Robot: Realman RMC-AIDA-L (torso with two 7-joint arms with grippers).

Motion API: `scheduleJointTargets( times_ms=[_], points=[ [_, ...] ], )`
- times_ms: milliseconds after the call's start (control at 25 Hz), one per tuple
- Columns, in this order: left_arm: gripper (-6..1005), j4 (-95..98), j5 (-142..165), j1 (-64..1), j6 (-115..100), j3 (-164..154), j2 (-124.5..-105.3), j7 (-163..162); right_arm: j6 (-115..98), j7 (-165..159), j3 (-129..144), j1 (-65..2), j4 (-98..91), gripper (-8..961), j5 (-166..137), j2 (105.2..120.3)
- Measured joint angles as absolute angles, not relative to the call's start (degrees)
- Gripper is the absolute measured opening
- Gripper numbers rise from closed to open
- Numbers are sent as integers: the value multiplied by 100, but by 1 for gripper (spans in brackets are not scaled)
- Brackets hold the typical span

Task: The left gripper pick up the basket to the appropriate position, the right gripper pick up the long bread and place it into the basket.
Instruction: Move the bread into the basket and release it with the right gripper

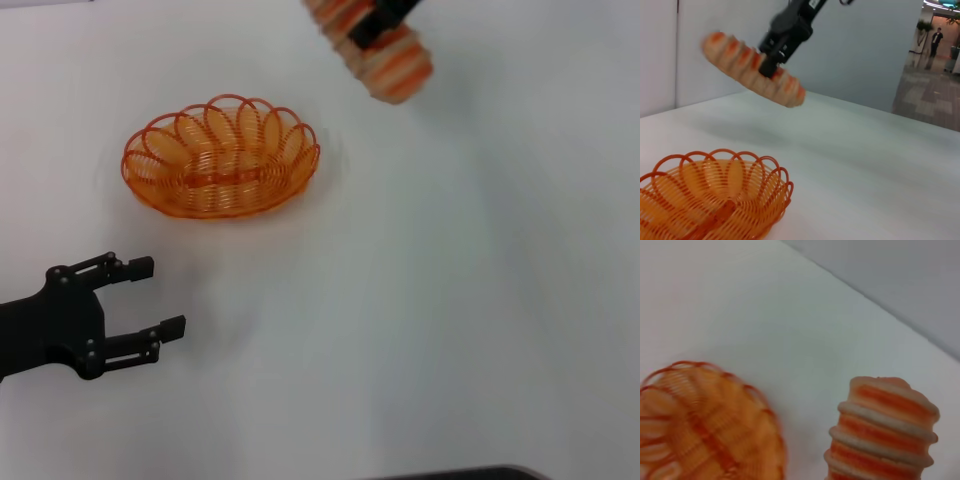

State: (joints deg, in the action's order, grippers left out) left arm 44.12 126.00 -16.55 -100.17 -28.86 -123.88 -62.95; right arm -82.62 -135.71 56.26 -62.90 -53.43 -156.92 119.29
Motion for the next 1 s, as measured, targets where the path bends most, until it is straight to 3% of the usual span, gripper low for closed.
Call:
scheduleJointTargets(
  times_ms=[320, 1000],
  points=[
    [812, 4407, 12585, -1719, -10028, -2875, -12375, -6276, -8796, -11946, 6410, -6660, -5347, 416, -14571, 11966],
    [813, 4357, 12544, -1749, -10054, -2873, -12392, -6336, -8110, -11568, 8164, -6642, -5303, 286, -14145, 12036]
  ],
)
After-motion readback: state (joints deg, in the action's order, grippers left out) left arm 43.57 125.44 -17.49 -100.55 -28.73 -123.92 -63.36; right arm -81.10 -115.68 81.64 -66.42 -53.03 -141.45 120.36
